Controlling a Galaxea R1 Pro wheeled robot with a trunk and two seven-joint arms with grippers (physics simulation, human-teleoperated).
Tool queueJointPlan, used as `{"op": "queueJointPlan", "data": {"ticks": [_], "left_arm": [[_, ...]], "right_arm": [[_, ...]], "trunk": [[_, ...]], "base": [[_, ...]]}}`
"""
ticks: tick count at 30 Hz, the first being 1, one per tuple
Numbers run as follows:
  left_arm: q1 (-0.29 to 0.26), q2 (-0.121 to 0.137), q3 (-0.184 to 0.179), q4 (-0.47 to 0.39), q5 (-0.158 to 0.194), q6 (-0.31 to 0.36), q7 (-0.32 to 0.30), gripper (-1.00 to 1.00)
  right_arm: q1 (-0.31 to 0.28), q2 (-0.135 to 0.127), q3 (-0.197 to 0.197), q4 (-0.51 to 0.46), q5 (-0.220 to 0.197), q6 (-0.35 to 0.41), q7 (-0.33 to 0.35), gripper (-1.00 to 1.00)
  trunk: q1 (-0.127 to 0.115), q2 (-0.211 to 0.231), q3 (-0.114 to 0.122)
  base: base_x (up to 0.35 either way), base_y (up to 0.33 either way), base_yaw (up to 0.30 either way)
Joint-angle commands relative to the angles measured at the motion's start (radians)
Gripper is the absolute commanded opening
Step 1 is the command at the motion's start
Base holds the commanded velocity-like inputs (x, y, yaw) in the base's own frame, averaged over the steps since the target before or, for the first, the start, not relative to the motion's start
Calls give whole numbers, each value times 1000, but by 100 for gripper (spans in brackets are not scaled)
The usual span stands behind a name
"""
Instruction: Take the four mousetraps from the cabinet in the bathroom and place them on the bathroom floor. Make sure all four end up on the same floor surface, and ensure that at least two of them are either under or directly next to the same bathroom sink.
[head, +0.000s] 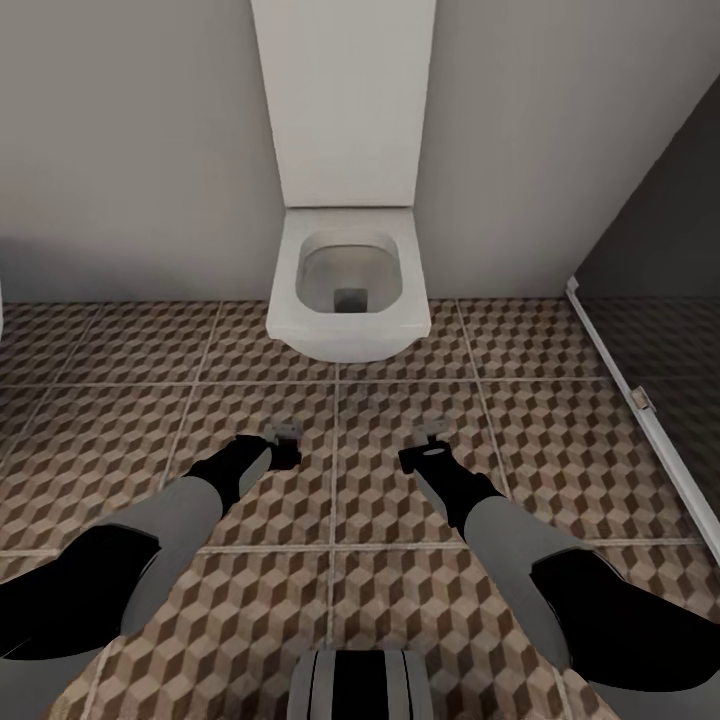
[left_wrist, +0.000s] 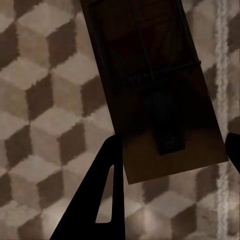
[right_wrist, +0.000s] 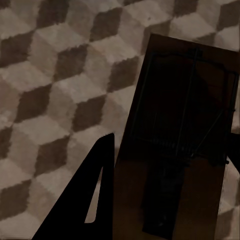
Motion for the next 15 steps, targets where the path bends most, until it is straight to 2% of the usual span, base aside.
{"op": "queueJointPlan", "data": {"ticks": [1, 15], "left_arm": [[0, 0, -7, -2, 10, 5, 8, -100], [0, 0, -7, -4, 8, 5, 8, -100]], "right_arm": [[0, 0, 5, -2, 0, 7, -2, -100], [0, 0, 5, -2, 0, 7, -2, -100]], "trunk": [[0, -1, -5], [6, -4, -59]], "base": [[0, 0, 0], [0, 0, 0]]}}
